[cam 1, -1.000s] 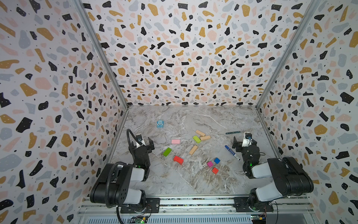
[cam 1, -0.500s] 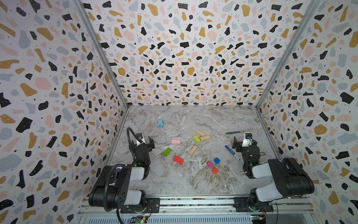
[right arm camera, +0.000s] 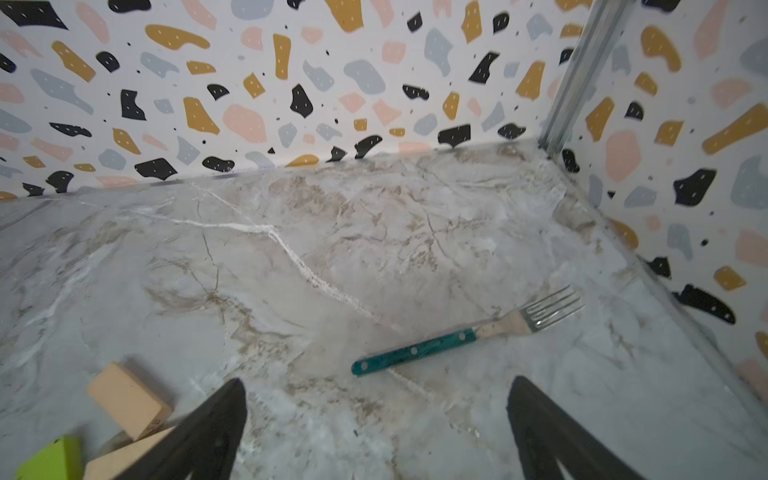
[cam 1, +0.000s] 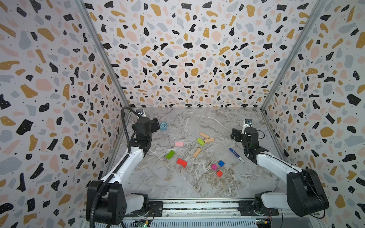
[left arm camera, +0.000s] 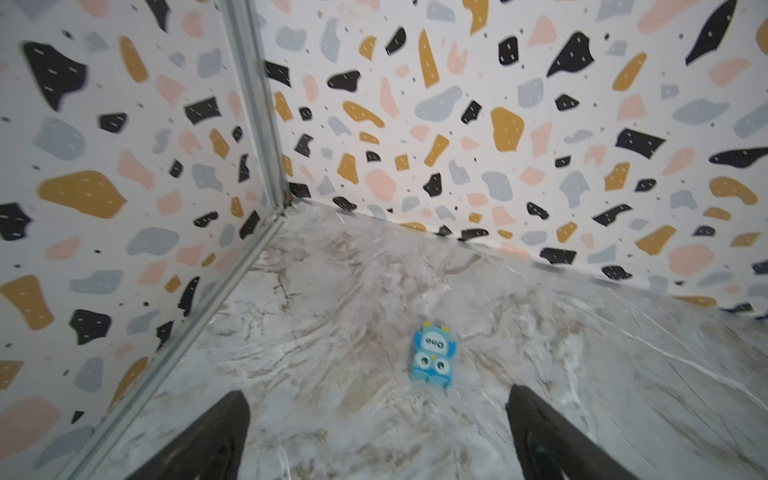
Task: Build the wood block tower
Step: 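Move the right gripper over the wood blocks while the left gripper advances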
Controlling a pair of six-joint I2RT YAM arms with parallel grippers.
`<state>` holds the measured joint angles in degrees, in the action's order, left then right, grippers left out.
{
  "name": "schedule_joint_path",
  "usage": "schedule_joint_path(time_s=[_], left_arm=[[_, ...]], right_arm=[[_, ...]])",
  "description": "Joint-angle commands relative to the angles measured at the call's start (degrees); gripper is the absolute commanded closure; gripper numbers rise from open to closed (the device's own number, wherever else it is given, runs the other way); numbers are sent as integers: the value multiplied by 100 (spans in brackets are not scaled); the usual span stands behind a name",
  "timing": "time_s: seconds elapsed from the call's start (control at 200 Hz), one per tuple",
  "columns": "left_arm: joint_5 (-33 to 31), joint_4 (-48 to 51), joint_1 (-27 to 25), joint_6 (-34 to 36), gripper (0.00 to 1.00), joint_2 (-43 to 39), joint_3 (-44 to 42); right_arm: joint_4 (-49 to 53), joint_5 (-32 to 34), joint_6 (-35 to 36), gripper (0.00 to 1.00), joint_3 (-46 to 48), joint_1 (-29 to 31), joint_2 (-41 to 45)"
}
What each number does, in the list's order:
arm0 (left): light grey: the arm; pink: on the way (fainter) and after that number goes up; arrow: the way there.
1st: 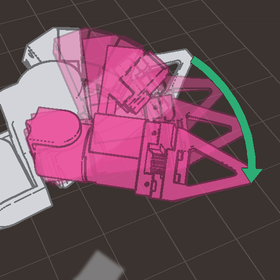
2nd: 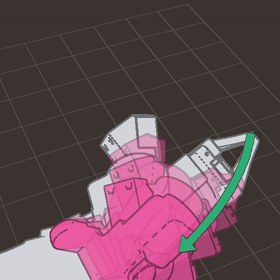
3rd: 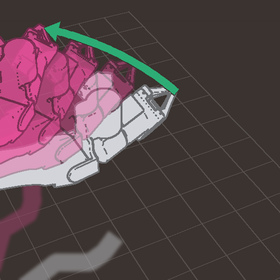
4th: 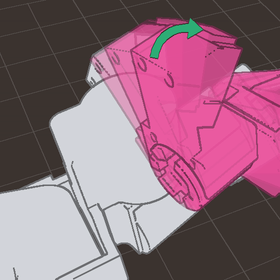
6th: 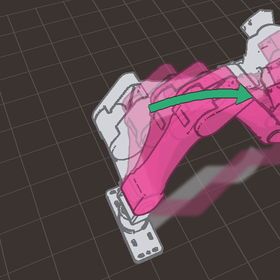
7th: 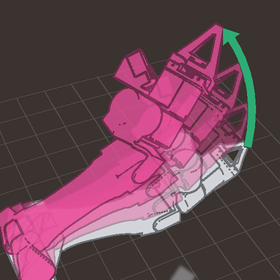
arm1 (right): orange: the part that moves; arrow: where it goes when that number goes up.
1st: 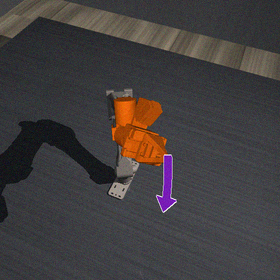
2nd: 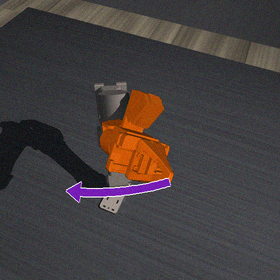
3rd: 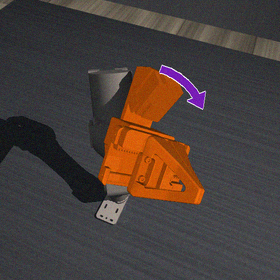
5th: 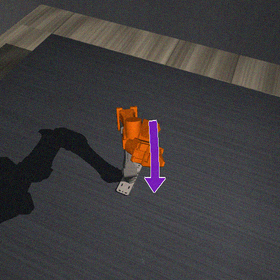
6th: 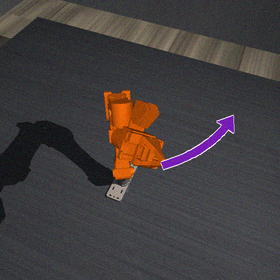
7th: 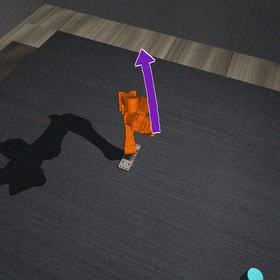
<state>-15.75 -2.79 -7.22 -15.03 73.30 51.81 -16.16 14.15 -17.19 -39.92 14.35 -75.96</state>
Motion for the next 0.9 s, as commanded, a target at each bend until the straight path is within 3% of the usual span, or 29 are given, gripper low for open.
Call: schedule_joint_path(time_s=[0.0, 0.07, 0.155, 0.446, 0.736, 0.896], left_arm=[[789, 1525, -166, -269, 2, 71, 226], [766, 1795, -332, -256, 2, 29, 276], [916, 1930, -480, -246, 2, -46, 231], [1764, 1882, -1085, 155, 2, -264, -107], [2186, 1740, -1586, 272, 2, -403, -425], [2256, 1783, -1809, 315, 2, -422, -432]], right_arm=[[1831, -702, -1102, 1, -374, 101, 153], [2134, -780, -1858, 1, -371, 233, 307], [2106, -1482, -1804, 1, -231, 351, 547], [3398, -1449, -1709, 1, -804, 1029, 435], [3358, -1420, -2311, 1, -745, 1447, 85], [3495, -1158, -2264, 1, -1024, 1733, -181]])
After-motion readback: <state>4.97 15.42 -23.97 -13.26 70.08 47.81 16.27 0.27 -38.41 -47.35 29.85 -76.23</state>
